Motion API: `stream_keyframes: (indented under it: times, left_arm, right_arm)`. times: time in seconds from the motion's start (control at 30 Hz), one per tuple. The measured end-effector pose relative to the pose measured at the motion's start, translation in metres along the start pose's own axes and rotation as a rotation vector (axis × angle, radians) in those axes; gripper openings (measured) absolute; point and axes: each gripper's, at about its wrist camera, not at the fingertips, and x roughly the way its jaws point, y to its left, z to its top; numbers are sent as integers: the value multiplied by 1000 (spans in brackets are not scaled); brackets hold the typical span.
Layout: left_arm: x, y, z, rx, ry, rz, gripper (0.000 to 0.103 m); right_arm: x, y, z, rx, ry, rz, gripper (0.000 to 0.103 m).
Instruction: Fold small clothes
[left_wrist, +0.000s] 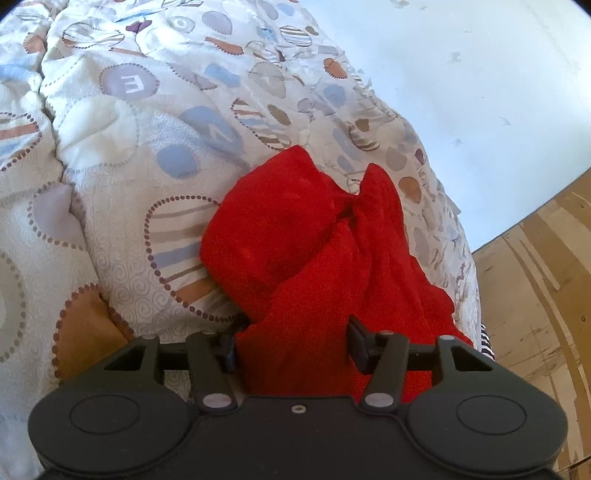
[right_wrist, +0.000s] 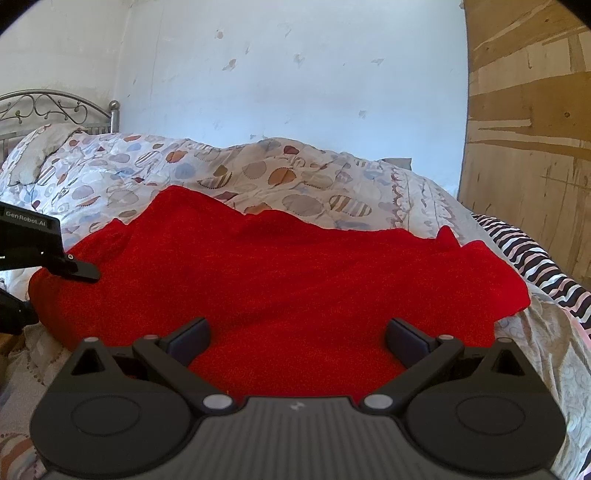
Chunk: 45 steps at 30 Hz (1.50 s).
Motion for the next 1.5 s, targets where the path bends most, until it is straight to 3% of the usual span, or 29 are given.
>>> stream_keyframes:
  times: [0.2,0.37,0.43,0.57,0.9,1.03,1.2,1.37,1.5]
  left_arm:
    - [-4,-7,2,22,2,17,44]
    - [0,-6,2,20,10,19,49]
    - [1,-7,3,26,10,30,46]
    - [-3,-20,3,96,-6,53,27]
    - [-20,-72,10,324,-71,8,22]
    - [-20,-111,14,466,-83,-57,21]
    - [-20,-183,3,705,-84,-204,21]
    - [-9,-249,-40,901,5,-349,21]
    - [3,-274,-95,1079,126,-424,20]
  right_arm:
    - [-1,2,-2,1,-16,-6,103]
    - [-1,2,-2,1,-16,-7,103]
    - [-1,2,-2,0,-13,-7,103]
    - [-1,3,-1,-5,-8,-12,103]
    - [-1,0,3,14,6,10,103]
    - [-7,-10,9,43,15,24,103]
    - [-40,-36,10,51,-23,0,103]
    - [-84,-81,-7,74,-30,-162,103]
    - [-113,-121,-31,130,10,-293,103]
